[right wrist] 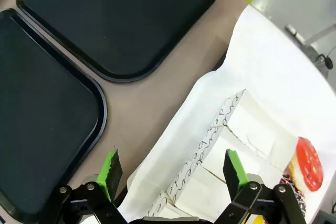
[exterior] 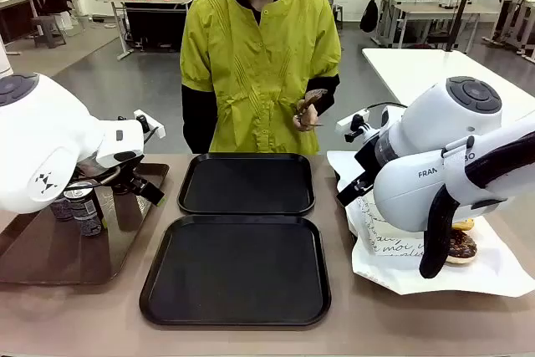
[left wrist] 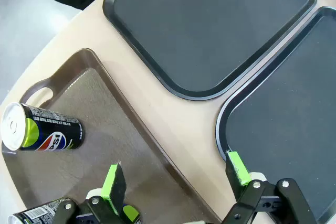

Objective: Set up donuts and drinks on trays.
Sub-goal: Pick up one Pepsi coke and place it on the Flat Tray.

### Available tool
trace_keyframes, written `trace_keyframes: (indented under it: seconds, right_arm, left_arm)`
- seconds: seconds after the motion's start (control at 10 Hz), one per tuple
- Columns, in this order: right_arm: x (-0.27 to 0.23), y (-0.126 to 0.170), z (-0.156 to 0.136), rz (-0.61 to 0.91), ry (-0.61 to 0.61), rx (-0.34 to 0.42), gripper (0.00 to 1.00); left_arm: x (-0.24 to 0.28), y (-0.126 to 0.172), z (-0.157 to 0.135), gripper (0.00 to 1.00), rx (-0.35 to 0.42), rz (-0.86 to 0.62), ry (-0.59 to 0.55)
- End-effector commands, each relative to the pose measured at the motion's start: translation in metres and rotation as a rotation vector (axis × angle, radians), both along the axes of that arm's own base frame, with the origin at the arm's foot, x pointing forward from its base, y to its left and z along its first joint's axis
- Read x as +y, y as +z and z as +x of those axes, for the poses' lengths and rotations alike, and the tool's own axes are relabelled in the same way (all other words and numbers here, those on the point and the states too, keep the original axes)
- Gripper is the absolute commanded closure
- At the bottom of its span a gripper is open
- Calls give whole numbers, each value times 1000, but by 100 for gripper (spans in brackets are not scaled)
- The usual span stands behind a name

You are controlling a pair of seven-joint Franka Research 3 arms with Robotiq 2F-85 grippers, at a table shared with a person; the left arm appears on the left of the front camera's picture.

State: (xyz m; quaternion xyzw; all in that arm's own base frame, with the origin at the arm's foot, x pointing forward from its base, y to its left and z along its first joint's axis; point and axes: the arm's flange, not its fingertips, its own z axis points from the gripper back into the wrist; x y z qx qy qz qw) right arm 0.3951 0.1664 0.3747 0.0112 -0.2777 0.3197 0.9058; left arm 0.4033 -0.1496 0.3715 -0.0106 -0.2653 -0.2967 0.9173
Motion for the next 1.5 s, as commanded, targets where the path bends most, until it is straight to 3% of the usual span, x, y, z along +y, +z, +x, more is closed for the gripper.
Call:
trace_keyframes:
  seconds: [0.0, 1.1, 1.3, 1.4]
  right_arm:
    - [0, 0, 0, 0, 0, 0, 0]
    - [0, 0, 0, 0, 0, 0, 0]
    - [-3, 36, -60, -60, -5, 61, 0]
    - [-12, 42, -93, -104, -8, 167, 0]
  left_arm:
    - [0, 0, 0, 0, 0, 0, 0]
    - [0, 0, 0, 0, 0, 0, 0]
    - [14, 29, -60, 0, 31, 85, -6]
    - [23, 35, -93, 0, 54, 102, -41]
